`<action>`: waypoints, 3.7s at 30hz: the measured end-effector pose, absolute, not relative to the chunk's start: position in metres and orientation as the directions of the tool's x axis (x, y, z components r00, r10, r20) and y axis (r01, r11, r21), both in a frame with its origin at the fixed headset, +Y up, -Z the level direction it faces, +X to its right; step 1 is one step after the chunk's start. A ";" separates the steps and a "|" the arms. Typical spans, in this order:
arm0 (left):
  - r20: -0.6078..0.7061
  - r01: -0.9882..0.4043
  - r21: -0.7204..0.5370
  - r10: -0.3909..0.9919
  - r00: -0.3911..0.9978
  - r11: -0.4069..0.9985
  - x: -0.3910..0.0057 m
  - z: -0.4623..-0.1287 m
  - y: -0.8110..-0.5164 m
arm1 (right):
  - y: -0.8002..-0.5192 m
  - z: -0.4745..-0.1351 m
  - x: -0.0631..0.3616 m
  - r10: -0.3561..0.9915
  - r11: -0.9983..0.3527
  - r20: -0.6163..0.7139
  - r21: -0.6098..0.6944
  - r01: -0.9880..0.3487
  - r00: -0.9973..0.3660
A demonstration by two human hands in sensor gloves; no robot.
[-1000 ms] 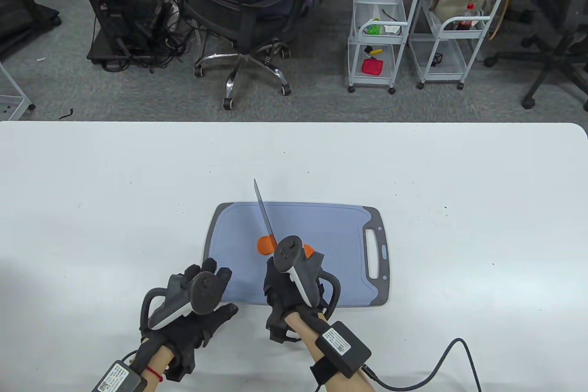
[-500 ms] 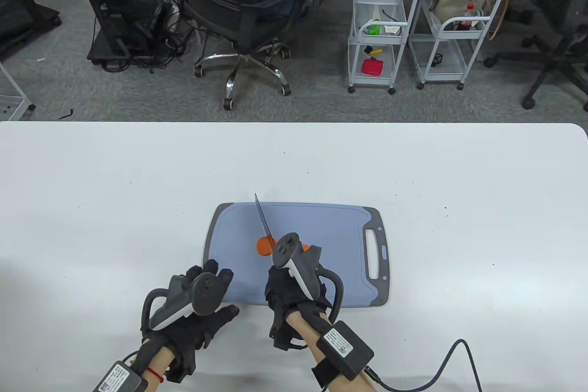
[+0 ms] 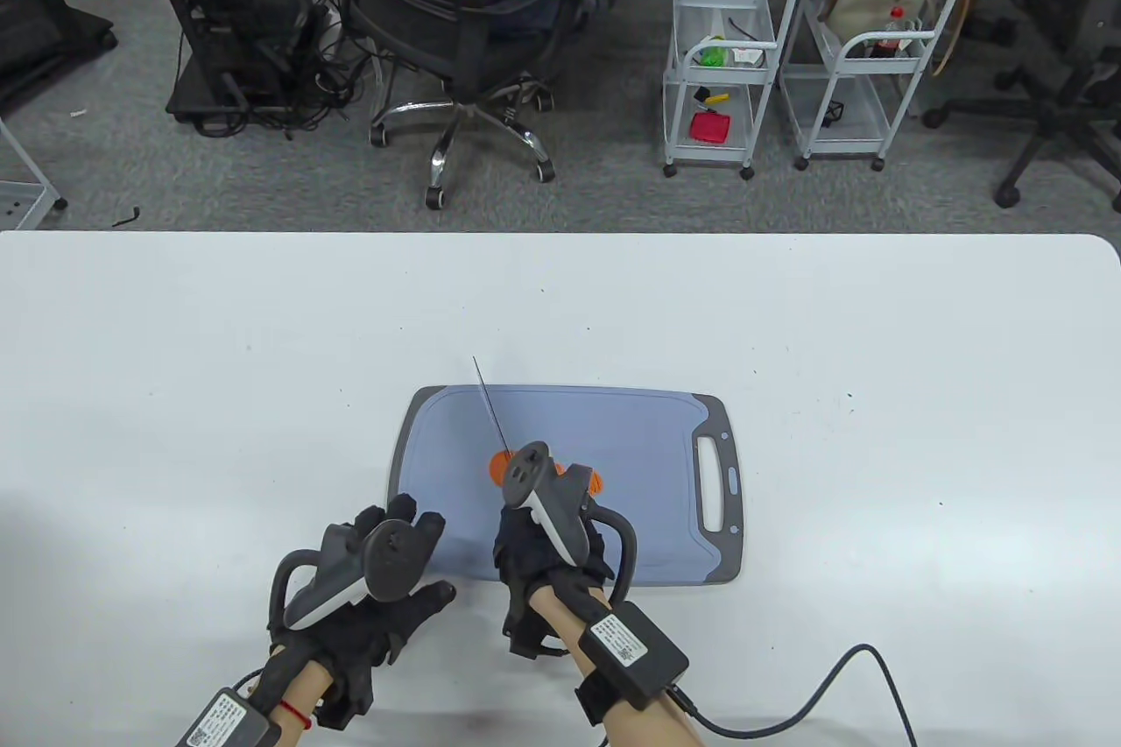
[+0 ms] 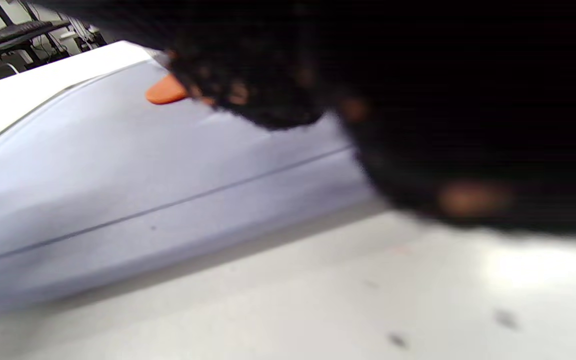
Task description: Chop plasticine discs into granules with repetitive downward strikes
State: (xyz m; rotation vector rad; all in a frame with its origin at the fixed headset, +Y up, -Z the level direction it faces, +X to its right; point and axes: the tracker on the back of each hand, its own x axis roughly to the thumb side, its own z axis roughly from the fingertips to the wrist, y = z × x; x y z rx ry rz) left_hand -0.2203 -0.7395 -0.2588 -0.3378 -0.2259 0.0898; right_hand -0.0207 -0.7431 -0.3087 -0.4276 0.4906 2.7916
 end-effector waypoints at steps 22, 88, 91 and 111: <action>0.206 -0.046 -0.342 0.123 0.971 0.939 -0.221 -0.259 -0.740 | -0.747 -0.317 -0.015 0.266 -0.883 -0.356 0.283 -0.375 -0.896; 0.208 -0.040 -0.346 0.119 0.971 0.937 -0.222 -0.260 -0.739 | -0.744 -0.306 -0.026 0.299 -0.919 -0.258 0.180 -0.350 -0.919; 0.208 -0.038 -0.343 0.116 0.971 0.939 -0.222 -0.259 -0.739 | -0.741 -0.308 -0.030 0.318 -0.928 -0.231 0.121 -0.351 -0.920; 0.198 -0.052 -0.343 0.127 0.972 0.938 -0.223 -0.259 -0.737 | -0.736 -0.291 -0.019 0.332 -0.891 -0.252 0.231 -0.390 -0.909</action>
